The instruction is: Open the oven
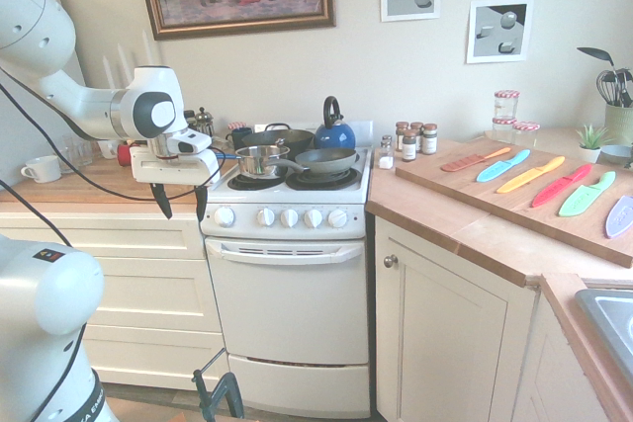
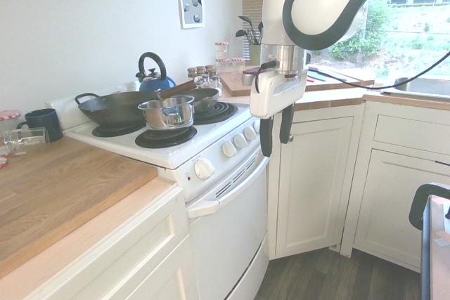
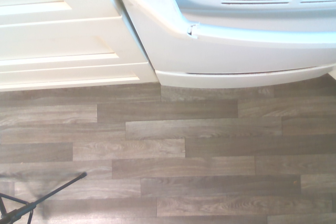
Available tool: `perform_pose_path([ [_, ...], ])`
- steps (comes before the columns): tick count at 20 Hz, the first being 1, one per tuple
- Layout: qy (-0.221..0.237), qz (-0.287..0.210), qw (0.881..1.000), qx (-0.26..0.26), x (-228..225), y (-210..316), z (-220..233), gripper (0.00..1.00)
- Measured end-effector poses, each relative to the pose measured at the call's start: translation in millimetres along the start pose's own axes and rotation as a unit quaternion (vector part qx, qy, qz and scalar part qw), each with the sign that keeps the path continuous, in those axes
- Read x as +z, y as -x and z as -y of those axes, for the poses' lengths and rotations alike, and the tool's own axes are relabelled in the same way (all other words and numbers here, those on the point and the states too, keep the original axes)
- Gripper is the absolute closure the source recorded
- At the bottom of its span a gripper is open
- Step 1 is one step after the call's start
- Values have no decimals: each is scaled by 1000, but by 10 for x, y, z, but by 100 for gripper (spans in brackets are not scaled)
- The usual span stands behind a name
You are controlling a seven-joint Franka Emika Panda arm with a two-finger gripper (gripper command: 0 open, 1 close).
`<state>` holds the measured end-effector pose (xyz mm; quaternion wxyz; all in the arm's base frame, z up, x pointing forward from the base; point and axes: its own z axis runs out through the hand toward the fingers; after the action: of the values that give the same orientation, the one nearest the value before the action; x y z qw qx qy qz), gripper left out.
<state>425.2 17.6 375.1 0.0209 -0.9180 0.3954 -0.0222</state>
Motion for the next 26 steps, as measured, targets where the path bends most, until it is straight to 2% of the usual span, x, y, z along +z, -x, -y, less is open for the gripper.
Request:
perform_pose_path([
  [5, 14, 9, 1000, 6, 116, -41, -47, 0],
  [10, 28, 31, 999, 26, 587, -308, 65, 0],
  [16, 2, 20, 998, 60, 1118, -849, 295, 0],
  [21, -33, -5, 990, 134, 1455, -1238, 387, 0],
  [26, -37, -53, 965, 253, 1489, -1401, 434, 0],
])
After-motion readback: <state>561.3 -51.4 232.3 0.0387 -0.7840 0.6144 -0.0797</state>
